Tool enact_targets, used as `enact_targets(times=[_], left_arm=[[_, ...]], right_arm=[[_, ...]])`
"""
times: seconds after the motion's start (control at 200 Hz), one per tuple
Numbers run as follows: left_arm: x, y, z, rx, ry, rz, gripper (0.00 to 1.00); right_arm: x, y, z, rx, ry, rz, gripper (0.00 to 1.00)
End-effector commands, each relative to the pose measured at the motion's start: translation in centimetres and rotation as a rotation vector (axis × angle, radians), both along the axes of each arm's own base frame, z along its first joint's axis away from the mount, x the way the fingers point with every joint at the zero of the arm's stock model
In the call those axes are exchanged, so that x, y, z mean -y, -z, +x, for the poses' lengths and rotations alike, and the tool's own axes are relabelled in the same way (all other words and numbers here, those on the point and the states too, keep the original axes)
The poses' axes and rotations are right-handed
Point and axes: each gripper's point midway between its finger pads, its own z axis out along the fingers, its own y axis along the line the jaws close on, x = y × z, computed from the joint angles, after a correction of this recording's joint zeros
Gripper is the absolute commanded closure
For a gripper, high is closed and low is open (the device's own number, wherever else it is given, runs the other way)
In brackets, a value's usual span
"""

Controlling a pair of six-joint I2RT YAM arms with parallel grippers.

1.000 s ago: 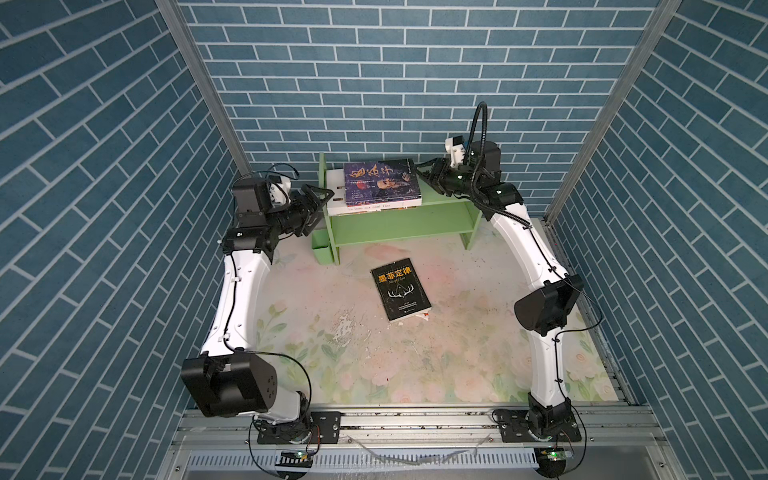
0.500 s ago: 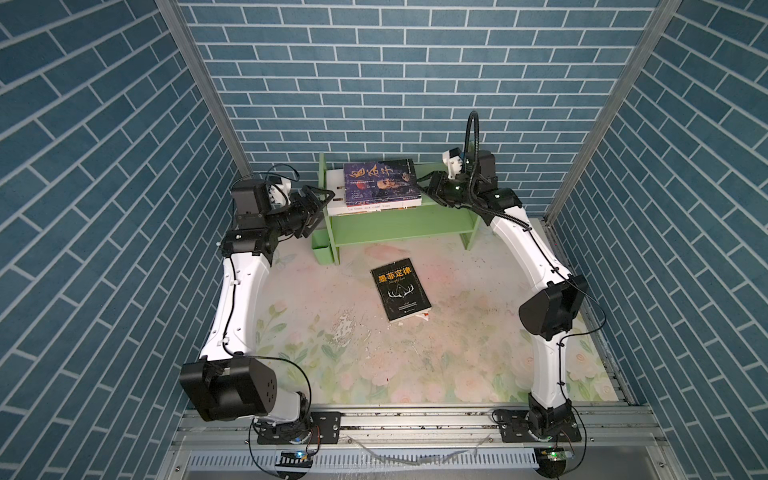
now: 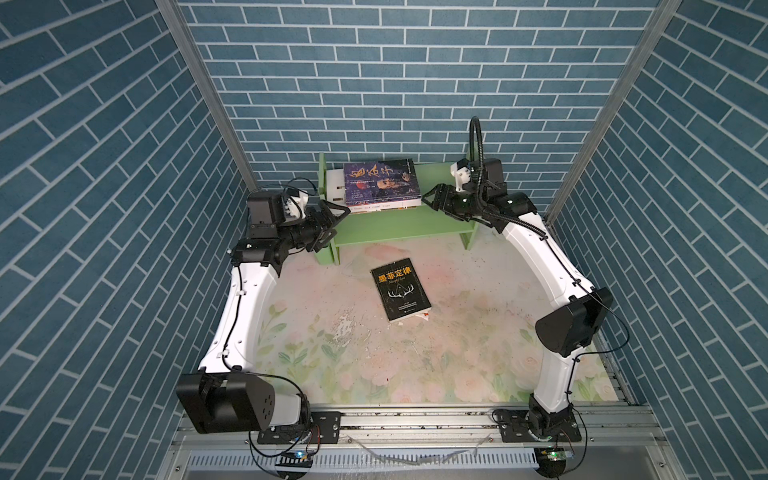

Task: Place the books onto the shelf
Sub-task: 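Open and draw back the right gripper while the left gripper releases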

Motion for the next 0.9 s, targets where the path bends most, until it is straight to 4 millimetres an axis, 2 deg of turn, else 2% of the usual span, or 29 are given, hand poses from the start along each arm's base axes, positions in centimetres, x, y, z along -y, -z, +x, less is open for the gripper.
enact_targets(times=[0.0, 0.11, 0.345, 0.495, 0.715, 0.895], left_arm=[[0.0, -0.4, 0.8, 0.023, -0.003, 0.008, 0.07], [0.1, -0.7, 1.3, 0.026, 0.004, 0.005, 0.07], [0.1, -0.7, 1.7, 0.026, 0.005, 0.008, 0.06], [0.0, -0.7, 1.8, 0.028, 0.0, 0.011, 0.06], [0.0, -0.4, 1.9, 0.018, -0.007, 0.01, 0.06], [-0.1, -0.5, 2.1, 0.017, -0.013, 0.006, 0.07]], right_arm=[[0.7, 0.8, -0.6, 0.002, 0.01, -0.093, 0.18], [0.8, 0.5, -0.1, 0.027, 0.018, -0.127, 0.15], [0.5, 0.9, 1.0, 0.042, 0.014, -0.175, 0.15], [-0.1, 1.2, 1.0, 0.032, -0.011, -0.182, 0.15], [0.1, 1.7, 0.8, 0.024, -0.022, -0.213, 0.17], [0.2, 2.0, 1.5, 0.037, -0.008, -0.224, 0.17]])
